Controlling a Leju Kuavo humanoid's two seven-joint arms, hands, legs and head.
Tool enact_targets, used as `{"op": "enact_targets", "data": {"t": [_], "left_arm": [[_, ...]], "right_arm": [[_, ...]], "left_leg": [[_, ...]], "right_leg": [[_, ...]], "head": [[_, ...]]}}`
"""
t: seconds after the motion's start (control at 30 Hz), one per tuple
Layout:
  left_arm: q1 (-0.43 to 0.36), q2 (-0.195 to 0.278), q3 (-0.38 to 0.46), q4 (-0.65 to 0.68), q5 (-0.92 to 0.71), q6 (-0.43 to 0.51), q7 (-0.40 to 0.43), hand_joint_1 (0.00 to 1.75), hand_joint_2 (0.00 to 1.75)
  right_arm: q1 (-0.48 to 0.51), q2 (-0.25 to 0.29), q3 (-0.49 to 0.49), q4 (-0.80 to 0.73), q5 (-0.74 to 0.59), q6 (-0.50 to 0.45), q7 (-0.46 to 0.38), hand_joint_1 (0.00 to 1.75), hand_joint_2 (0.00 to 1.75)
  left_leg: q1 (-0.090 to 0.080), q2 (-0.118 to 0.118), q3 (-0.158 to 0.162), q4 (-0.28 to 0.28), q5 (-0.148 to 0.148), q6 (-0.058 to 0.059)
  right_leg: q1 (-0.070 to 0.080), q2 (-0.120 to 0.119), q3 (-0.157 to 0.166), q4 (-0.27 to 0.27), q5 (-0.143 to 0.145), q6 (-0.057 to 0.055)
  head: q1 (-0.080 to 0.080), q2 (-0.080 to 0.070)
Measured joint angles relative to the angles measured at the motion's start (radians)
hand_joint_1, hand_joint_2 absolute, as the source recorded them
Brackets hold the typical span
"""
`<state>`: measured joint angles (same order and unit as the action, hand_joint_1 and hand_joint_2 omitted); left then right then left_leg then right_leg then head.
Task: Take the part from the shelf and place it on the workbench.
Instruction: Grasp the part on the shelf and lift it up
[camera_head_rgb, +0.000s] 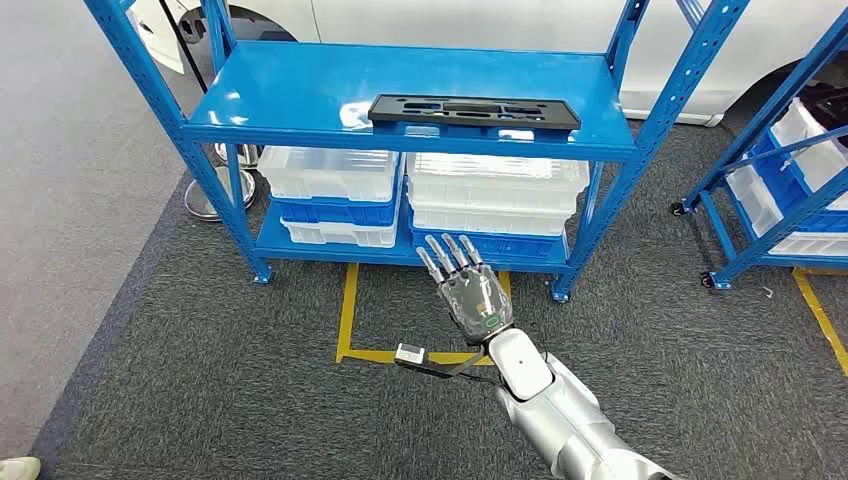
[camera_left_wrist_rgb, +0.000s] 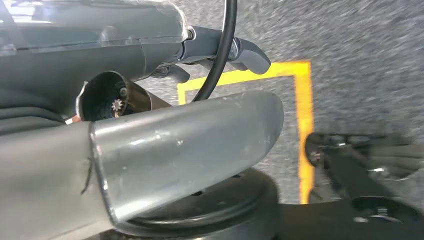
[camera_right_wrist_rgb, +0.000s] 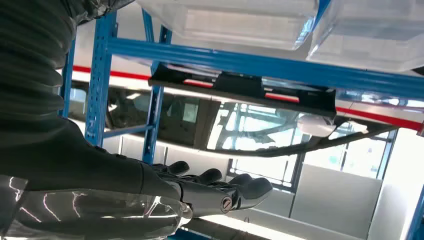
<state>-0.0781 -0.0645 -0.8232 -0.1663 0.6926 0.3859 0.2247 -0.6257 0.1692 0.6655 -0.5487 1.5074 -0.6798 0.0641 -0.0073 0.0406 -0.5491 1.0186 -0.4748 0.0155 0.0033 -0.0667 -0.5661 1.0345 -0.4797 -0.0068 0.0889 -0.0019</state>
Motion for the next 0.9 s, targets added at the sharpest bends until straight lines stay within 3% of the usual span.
{"op": "enact_targets", "data": {"t": [0.33, 0.63, 0.9], "left_arm": [[0.000, 0.001, -0.018, 0.004, 0.003, -0.006, 0.003, 0.00, 0.00], [-0.005, 0.010, -0.027, 0.005, 0.001, -0.016, -0.082, 0.00, 0.00], [-0.008, 0.008, -0.053, 0.005, -0.011, -0.022, -0.051, 0.00, 0.00]], "right_arm": [[0.001, -0.005, 0.020, 0.021, -0.027, 0.000, -0.019, 0.00, 1.75], [-0.007, 0.007, 0.003, 0.020, -0.052, 0.000, -0.083, 0.00, 1.75], [-0.022, 0.029, -0.011, 0.019, -0.063, 0.000, -0.108, 0.00, 1.75]], "left_leg": [[0.000, 0.000, 0.000, 0.000, 0.000, 0.000], [0.000, 0.000, 0.000, 0.000, 0.000, 0.000], [-0.005, 0.000, -0.003, 0.004, -0.001, 0.003]], "right_leg": [[0.000, 0.000, 0.000, 0.000, 0.000, 0.000], [0.000, 0.000, 0.000, 0.000, 0.000, 0.000], [-0.007, -0.001, 0.000, -0.001, 0.003, 0.004]], "head": [[0.000, 0.000], [0.000, 0.000], [0.000, 0.000]]}}
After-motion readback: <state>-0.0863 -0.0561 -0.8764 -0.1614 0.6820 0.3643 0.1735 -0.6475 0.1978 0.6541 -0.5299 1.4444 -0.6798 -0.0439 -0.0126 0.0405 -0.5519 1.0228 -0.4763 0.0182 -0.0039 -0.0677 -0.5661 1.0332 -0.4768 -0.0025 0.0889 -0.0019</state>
